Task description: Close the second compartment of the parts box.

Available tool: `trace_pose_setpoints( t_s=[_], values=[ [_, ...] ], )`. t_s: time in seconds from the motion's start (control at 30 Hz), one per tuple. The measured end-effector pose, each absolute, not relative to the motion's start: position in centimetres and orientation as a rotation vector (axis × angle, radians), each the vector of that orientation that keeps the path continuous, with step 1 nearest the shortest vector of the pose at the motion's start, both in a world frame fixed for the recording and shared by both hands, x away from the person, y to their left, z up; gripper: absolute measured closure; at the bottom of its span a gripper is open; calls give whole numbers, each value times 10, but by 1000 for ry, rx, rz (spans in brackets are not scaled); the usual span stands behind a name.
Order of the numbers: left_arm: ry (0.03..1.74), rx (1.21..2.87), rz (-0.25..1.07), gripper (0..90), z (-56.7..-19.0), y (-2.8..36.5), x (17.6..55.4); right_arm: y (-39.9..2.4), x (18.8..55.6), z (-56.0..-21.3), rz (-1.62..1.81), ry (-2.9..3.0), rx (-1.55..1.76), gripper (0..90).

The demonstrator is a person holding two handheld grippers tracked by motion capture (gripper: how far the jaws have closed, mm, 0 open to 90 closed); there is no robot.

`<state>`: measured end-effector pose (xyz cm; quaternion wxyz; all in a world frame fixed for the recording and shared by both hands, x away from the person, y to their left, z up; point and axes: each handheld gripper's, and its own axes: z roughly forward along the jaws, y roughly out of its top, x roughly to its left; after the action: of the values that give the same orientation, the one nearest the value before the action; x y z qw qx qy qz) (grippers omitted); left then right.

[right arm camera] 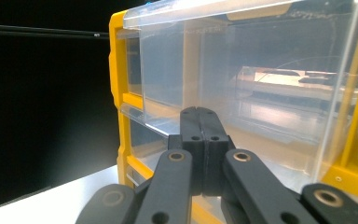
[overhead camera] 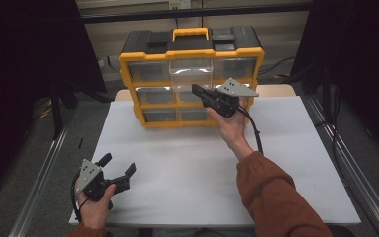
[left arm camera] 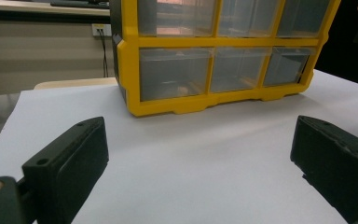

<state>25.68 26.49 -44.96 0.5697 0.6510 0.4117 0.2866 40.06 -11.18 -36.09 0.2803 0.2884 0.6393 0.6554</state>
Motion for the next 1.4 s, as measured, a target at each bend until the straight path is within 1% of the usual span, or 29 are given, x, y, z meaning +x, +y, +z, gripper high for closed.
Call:
trace_pose_setpoints(
  t_s=[0.27, 0.33, 0.73, 1.0, 1.03, 1.4],
  values=[
    [966, 1532, 675, 43, -450, 265, 257, -112, 403, -359, 1741, 1726, 761, 900],
    [963, 1558, 677, 43, -449, 266, 257, -112, 403, -359, 1748, 1722, 766, 900],
    [965, 1528, 670, 44, -450, 264, 257, -112, 406, -360, 1761, 1714, 790, 900],
    [959, 1559, 674, 44, -449, 266, 257, -112, 409, -359, 1748, 1708, 786, 900],
    [961, 1537, 668, 44, -450, 266, 257, -112, 409, -358, 1749, 1711, 786, 900],
    [962, 1537, 668, 44, -450, 266, 257, -111, 414, -357, 1738, 1711, 795, 900]
  ],
)
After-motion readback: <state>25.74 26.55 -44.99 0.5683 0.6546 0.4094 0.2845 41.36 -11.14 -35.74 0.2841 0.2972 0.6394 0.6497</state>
